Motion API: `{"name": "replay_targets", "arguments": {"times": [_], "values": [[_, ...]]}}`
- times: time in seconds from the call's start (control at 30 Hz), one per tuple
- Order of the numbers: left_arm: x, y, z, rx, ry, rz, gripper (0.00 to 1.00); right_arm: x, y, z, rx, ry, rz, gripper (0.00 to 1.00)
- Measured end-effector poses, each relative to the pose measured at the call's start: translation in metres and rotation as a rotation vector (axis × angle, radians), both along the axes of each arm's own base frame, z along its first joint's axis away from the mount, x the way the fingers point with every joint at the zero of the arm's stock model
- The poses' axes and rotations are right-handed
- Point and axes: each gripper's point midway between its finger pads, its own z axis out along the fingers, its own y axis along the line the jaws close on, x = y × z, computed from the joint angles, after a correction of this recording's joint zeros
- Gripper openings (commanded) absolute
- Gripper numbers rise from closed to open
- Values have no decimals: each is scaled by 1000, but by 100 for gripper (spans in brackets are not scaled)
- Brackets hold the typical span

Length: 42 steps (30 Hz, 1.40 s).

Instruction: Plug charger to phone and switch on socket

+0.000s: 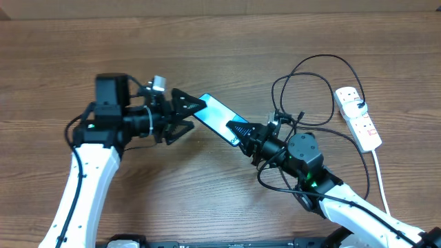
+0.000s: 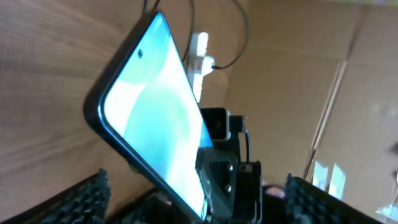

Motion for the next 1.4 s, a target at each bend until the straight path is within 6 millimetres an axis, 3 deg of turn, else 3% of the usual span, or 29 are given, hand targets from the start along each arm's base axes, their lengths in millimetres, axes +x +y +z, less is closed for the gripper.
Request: {"name": "replay_targets", "arguments": {"times": [0.2,0.43,0.87,1.1,1.3,1.4], "values": [[-2,-13,-14,29,132,51,72,-3,7,-1,42,63,-43,4],[4,-9,-22,51,220,147,49,1,4,-1,89,122,-89,4],[9,-4,-28,51,322,256,47,-9,15,4,134,154,-59,4],[8,-10,-29,55,338,268,29,-18,25,10,157,147,-37,4],[10,-12,-28,52,329,270,7,-16,23,12,180,164,-60,5],[12,-13,-26,49,310,263,4,-14,22,13,184,159,-67,10]]}}
